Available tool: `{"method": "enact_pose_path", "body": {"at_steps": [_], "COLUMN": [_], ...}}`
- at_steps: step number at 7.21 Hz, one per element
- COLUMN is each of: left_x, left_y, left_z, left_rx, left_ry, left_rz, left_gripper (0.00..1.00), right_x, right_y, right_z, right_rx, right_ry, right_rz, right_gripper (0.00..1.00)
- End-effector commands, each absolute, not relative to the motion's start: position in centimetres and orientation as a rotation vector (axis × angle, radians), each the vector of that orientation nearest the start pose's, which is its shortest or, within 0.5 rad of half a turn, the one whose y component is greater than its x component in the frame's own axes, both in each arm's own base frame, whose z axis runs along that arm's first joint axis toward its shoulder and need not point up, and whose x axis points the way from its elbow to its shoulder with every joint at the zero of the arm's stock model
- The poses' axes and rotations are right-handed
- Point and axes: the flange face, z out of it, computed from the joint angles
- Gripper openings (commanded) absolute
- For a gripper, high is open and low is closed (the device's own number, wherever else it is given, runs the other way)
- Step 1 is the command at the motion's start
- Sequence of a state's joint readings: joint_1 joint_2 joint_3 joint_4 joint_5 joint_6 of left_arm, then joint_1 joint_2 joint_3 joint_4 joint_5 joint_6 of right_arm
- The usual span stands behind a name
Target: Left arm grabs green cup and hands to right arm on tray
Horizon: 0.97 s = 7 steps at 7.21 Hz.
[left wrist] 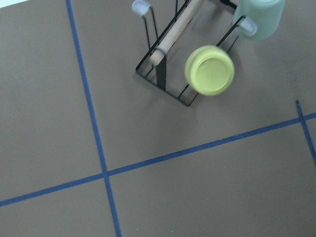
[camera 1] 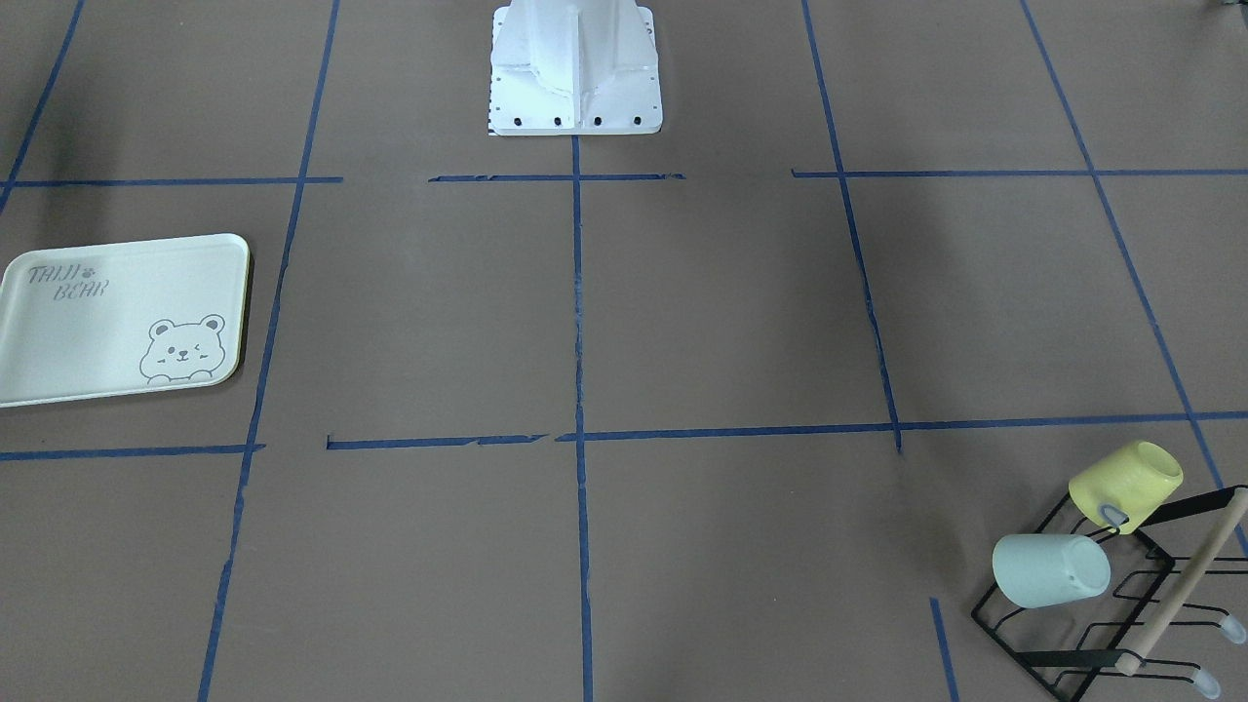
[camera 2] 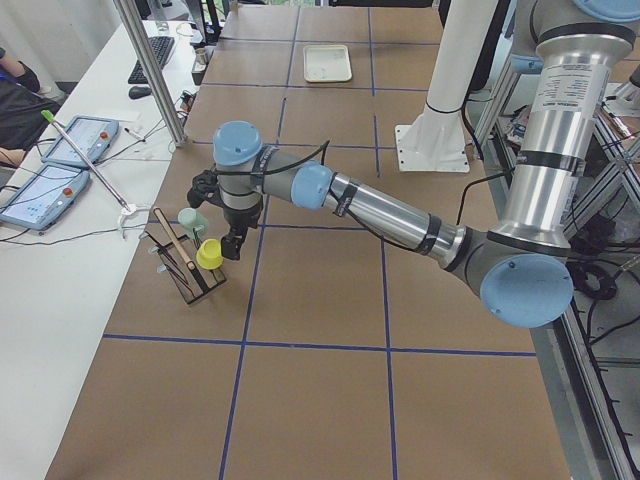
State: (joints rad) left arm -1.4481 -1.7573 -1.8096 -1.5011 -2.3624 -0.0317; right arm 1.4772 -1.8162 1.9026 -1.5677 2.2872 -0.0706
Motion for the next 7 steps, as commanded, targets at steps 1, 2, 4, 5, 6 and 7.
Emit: {"method": "enact_pose_path", "body": {"at_steps": [1,2,4,5,6,7], "left_x": [7.4,9.7,12.6,13.9,15.6,17.0], "left_y": [-59.8,-62.5,-69.2,-71.3,-72.6,-73.4], "left_z": [40.7,38.9,39.9,41.1,41.2,40.7], "left_rx": [0.271,0.266,0.281,0.292,0.289,0.320], "left_ry": [0.845,0.860,0.897,0.918,0.925,0.867], "left_rz": [0.234,0.212,0.142,0.105,0.069,0.052], "left_gripper": [1.00,1.00,1.00,1.00,1.00,1.00], "right_x": [3.1,3.1,3.1,3.1,3.0,3.0], "right_y": [-39.9,-39.9,-39.9,-39.9,-39.9,-39.9], "right_z": [60.7,60.8,60.9,60.9,60.9,61.0], "right_rx": [0.077,0.076,0.074,0.074,0.074,0.072], "right_ry": [-0.718,-0.718,-0.718,-0.718,-0.718,-0.718], "right_rz": [-0.189,-0.188,-0.188,-0.188,-0.189,-0.189], "right_gripper": [1.00,1.00,1.00,1.00,1.00,1.00]}}
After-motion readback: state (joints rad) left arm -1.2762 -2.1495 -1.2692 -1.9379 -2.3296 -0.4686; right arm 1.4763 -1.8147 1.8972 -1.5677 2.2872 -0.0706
